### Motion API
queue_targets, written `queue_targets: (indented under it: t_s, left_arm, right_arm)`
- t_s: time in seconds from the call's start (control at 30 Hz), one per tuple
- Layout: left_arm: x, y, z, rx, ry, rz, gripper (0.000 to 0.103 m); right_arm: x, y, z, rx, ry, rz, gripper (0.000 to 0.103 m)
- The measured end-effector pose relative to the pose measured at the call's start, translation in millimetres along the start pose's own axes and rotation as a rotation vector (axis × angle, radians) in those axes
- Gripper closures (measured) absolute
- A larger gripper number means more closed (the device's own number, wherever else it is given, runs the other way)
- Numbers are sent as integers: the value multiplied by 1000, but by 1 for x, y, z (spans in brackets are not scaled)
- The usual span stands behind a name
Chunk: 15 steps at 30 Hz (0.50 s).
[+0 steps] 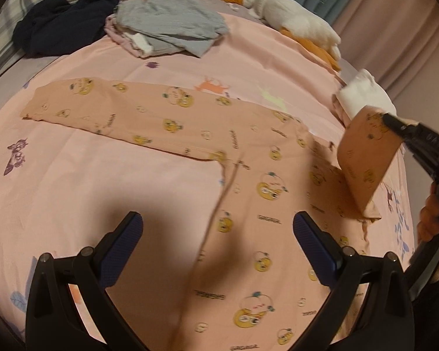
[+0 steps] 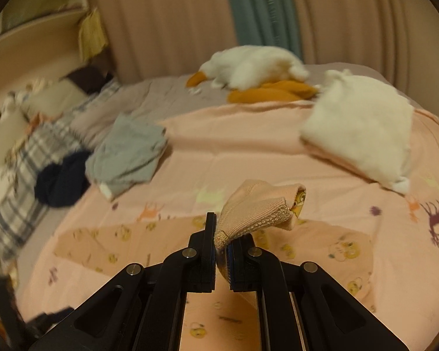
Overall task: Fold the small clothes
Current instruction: 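Fold the gripped sleeve across the shirt body with the right tool, release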
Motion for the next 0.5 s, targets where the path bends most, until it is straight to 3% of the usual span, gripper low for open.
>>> queue_targets:
  t_s: [0.23,0.5]
  left_arm:
    - [-3,21,-4,-14,-6,-39,1]
    - [-4,32,-5,-31,-1,-57,1]
  right_arm:
    - [19,53,55,56,106,-137,95]
    - [41,78,104,93,205,-212,95]
Point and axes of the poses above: each gripper's, at about its wrist camera, not at the fingertips, and z roughly the way its jaws point, y to its left, x to its underside, the point moved 2 cm from there along z, roughly the way its jaws point, and after that the axes turned 14 degrees about y, right-handed, at the moved point
